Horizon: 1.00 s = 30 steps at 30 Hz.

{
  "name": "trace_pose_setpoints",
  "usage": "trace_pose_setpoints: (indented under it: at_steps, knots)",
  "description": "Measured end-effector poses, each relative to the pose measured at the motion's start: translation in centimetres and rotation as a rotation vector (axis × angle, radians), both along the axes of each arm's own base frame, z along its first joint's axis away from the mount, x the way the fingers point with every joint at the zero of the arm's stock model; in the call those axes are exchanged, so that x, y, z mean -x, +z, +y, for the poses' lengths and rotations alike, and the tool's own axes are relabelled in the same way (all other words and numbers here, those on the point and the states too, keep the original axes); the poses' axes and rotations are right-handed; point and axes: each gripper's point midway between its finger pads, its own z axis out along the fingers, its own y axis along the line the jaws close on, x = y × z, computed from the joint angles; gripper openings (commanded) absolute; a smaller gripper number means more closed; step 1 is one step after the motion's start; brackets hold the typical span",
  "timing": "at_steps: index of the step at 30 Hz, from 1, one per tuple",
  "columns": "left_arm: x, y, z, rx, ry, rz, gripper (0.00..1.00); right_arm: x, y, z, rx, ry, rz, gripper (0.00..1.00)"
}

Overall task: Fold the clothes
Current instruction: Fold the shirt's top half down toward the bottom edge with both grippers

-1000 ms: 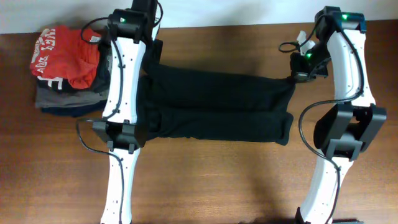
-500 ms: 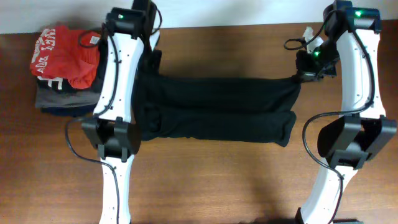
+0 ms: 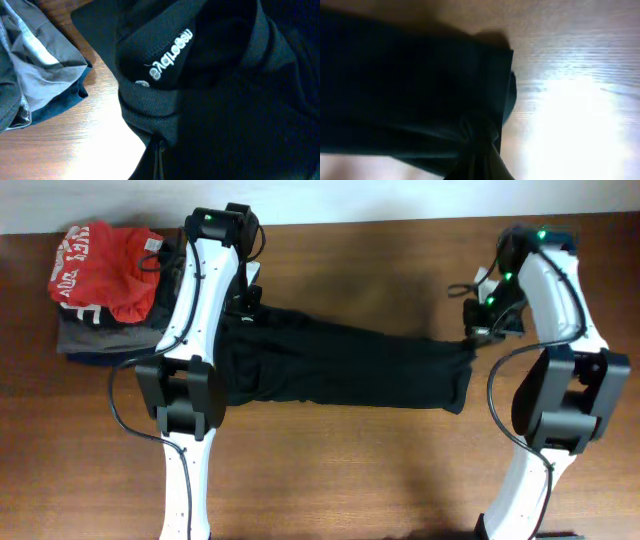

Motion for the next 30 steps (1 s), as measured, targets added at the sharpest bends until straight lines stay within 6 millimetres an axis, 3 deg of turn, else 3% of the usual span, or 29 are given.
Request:
trace_pose_setpoints:
  at_steps: [3, 5, 7, 9, 11, 13, 15, 16, 17, 18, 19, 23, 26, 30]
  knots:
    - [0.1, -0.1, -0.1, -0.001, -0.003, 0.006, 0.02, 0.8, -2.8, 0.1, -0.001, -0.016, 0.026, 0.04]
    - [0.2, -0.2, -0.4, -0.001, -0.009, 0.007, 0.21, 1.5, -3.8, 0.2, -0.004, -0.019, 0.049, 0.09]
    - [0.2, -0.2, -0.8, -0.002, -0.017, 0.006, 0.3, 1.9, -4.2, 0.3, -0.004, -0.022, 0.064, 0.14]
    - [0.3, -0.2, -1.1, -0.002, -0.032, 0.007, 0.3, 2.0, -4.3, 0.2, 0.0, -0.023, 0.065, 0.15]
    - [0.4, -0.2, -1.5, -0.001, -0.054, 0.01, 0.11, 2.0, -4.3, 0.2, 0.001, -0.025, 0.066, 0.16]
    - [0.4, -0.2, -1.6, -0.001, -0.072, 0.012, 0.01, 2.0, -4.3, 0.1, 0.003, -0.024, 0.066, 0.17]
    - [0.4, -0.2, -1.7, -0.001, -0.076, 0.012, 0.01, 2.0, -4.3, 0.1, 0.003, -0.025, 0.065, 0.19]
    - [0.4, -0.1, -1.7, -0.001, -0.077, 0.012, 0.18, 1.9, -4.3, 0.1, 0.004, -0.025, 0.062, 0.29]
    - [0.4, -0.1, -1.7, -0.001, -0.077, 0.012, 0.47, 1.8, -4.3, 0.1, 0.004, -0.024, 0.058, 0.4]
    - [0.4, -0.1, -1.7, -0.001, -0.08, 0.011, 0.72, 1.7, -4.3, 0.0, 0.008, -0.027, 0.055, 0.58]
    - [0.4, 0.0, -1.6, -0.002, -0.084, 0.009, 0.78, 1.7, -4.3, 0.0, 0.009, -0.028, 0.053, 0.63]
    - [0.3, 0.9, -1.0, -0.019, -0.073, -0.012, 0.92, 1.3, -4.5, -0.9, 0.011, -0.055, 0.033, 0.67]
    - [0.0, 2.9, 0.3, -0.018, -0.041, -0.064, 0.97, 1.1, -5.0, -2.3, 0.009, -0.093, 0.017, 0.68]
    - [-0.7, 8.4, 3.2, 0.0, 0.03, -0.228, 0.99, 1.7, -6.9, -2.3, -0.075, -0.107, -0.004, 0.67]
